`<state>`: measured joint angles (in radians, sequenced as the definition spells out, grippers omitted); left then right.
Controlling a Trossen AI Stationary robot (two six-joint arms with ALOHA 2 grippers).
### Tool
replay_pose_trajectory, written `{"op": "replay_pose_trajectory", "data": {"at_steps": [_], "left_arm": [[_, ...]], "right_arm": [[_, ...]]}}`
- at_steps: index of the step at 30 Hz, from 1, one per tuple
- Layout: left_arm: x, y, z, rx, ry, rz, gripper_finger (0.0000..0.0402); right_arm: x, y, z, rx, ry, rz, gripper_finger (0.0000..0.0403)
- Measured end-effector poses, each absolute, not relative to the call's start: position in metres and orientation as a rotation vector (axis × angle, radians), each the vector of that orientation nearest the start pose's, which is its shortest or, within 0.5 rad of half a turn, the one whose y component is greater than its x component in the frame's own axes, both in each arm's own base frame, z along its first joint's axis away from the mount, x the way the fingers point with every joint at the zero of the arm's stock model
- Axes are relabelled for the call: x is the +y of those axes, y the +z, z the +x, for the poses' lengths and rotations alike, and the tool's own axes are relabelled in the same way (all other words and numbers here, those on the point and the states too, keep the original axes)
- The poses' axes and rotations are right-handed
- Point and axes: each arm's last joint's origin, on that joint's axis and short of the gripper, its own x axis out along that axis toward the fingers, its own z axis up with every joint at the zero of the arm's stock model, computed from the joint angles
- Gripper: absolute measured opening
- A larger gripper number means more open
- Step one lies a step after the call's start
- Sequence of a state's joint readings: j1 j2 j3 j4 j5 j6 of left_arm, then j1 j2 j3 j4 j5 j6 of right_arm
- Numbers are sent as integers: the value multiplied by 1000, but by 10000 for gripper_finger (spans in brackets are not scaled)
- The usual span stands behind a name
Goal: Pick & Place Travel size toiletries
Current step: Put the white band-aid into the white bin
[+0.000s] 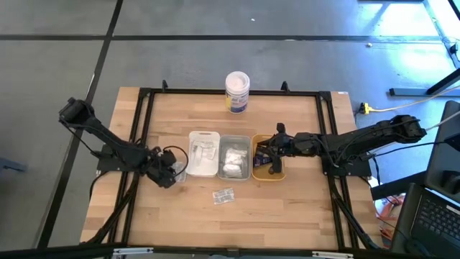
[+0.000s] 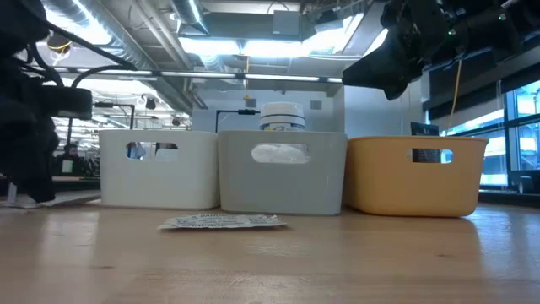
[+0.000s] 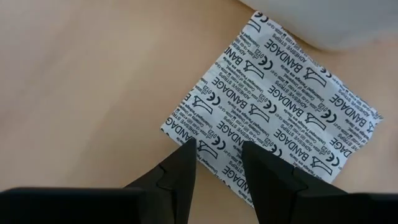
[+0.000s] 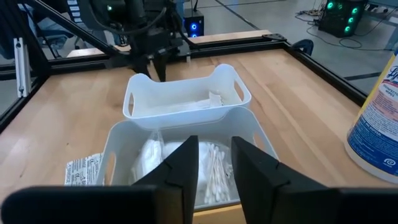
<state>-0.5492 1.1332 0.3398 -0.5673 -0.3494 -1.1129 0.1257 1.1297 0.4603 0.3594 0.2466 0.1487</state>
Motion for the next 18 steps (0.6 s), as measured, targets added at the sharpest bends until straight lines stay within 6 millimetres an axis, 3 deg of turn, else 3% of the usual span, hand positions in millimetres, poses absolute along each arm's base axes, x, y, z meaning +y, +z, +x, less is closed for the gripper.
{"op": "replay_pose_trajectory", "data": {"at_steps": [11,18], "left_arm": [[-92,127,122,1271,164,-254,129],[-101,131,120,1281,70,-218,129]], "right_arm": [[22,215,229,222,-134,143,80],[31,257,243,123,58,104,75]]}}
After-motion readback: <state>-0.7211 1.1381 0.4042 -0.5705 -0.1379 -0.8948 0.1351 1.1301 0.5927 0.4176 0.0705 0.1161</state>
